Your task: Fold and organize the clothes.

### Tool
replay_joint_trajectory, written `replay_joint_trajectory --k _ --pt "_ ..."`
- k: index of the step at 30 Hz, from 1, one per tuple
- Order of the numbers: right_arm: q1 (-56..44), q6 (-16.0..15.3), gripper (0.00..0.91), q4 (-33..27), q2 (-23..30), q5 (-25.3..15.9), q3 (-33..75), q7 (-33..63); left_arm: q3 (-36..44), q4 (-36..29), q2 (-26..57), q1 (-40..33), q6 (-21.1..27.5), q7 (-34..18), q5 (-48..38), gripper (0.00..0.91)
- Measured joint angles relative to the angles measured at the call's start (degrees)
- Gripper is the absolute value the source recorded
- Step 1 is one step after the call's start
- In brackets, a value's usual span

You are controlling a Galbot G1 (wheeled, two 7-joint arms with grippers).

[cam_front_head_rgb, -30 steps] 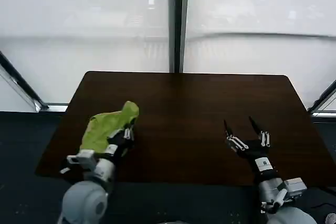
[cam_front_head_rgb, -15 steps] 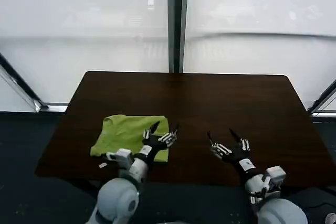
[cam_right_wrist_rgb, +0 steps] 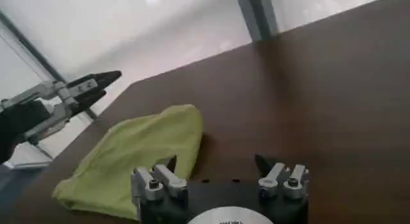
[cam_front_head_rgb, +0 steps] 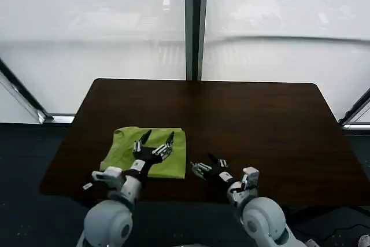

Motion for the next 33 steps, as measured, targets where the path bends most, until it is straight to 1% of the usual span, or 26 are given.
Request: replay_joint_trajectory --k 1,2,3,4,5,7,8,9,11,23,28,31,33 --pt "1.0 0.0 0.741 -0.8 0.3 0.0 -0.6 0.0 -0.3 -0.1 0.0 0.2 0.0 0.0 0.0 0.878" --pt "1.9 -0.1 0.663 -1.6 0.5 0.1 -1.1 0.0 -0.5 -0.3 0.0 0.4 0.0 -0.1 0.0 0.878" --pt "2.7 -0.1 0.653 -2.5 0.7 0.1 -1.6 0.0 -0.9 -0.4 0.0 0.6 0.0 -0.1 0.0 0.878" --pt "3.5 -0.1 0.585 -3.3 1.0 0.2 -2.1 0.0 -1.2 -0.5 0.0 0.9 0.0 -0.1 0.0 0.878" --pt "4.2 -0.2 0.478 -4.1 1.3 0.2 -2.7 0.0 -1.5 -0.6 0.0 1.2 0.0 -0.1 0.0 0.878" --pt "5.4 -0.2 0.322 -5.3 1.6 0.2 -3.7 0.0 -2.1 -0.8 -0.2 1.8 0.0 -0.1 0.0 0.878" --pt "5.8 -0.2 0.068 -5.8 1.7 0.2 -4.2 -0.1 -2.4 -0.9 -0.3 2.0 -0.1 -0.1 0.0 0.878" --pt "6.1 -0.2 0.020 -6.1 1.8 0.2 -4.6 -0.1 -2.7 -1.1 -0.4 2.2 -0.1 -0.1 0.0 0.878" --pt "6.4 -0.2 0.000 -6.4 1.8 0.2 -5.2 -0.3 -3.1 -1.3 -0.7 2.6 -0.1 -0.1 0.1 0.878" --pt "5.0 0.6 0.000 -5.4 0.5 -0.6 -3.2 -0.3 -3.7 -2.1 -1.4 3.7 -0.2 -0.3 1.0 0.878" --pt "2.7 -0.3 0.000 -3.8 -0.9 -3.2 0.2 1.2 -4.7 -2.1 -1.3 3.8 -0.6 -0.3 1.0 0.878" --pt "0.0 0.1 0.000 -2.1 -2.5 -6.3 3.2 1.0 -5.3 -1.7 -1.1 3.4 -1.0 -0.4 0.8 0.878" --pt "-1.9 0.9 0.000 -1.2 -3.5 -8.0 5.0 0.5 -5.5 -1.4 -1.0 3.2 -1.1 -0.4 0.7 0.878"
